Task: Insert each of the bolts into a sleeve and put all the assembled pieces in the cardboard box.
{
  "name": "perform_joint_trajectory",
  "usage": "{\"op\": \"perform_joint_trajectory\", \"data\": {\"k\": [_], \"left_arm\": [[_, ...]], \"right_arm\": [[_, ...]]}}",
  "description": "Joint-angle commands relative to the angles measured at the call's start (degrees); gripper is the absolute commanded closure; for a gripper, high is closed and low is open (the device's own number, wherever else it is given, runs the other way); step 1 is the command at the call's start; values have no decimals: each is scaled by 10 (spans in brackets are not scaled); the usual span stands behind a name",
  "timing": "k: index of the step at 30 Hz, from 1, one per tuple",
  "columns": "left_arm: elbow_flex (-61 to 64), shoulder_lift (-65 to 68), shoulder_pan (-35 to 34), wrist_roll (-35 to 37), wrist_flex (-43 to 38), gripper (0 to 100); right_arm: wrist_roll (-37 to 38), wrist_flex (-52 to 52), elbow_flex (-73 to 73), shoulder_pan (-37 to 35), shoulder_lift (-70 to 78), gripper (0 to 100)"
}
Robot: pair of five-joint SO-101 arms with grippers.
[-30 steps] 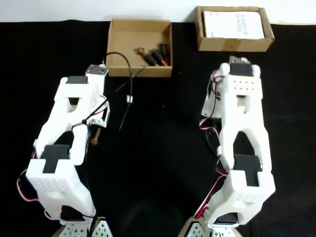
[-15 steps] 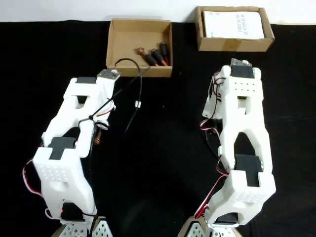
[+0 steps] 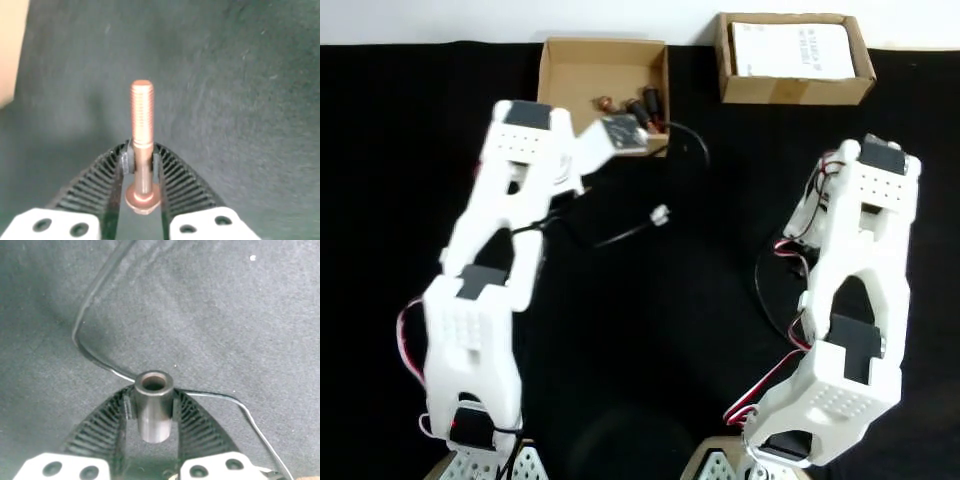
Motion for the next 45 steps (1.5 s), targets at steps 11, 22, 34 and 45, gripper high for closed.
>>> {"op": "perform_joint_trajectory", "data": {"k": [11,22,34,45], "left_arm": [[-218,108,27,18,90,827],[-151,47,36,641,99,825],[-33,15,45,1205,47,828],[-33,80,9,1225,44,827]], "right_arm": [[4,0,-4,2,-36,992],[2,-17,0,2,-36,992],[2,-17,0,2,-36,992],[3,-41,1,2,-36,992]]}}
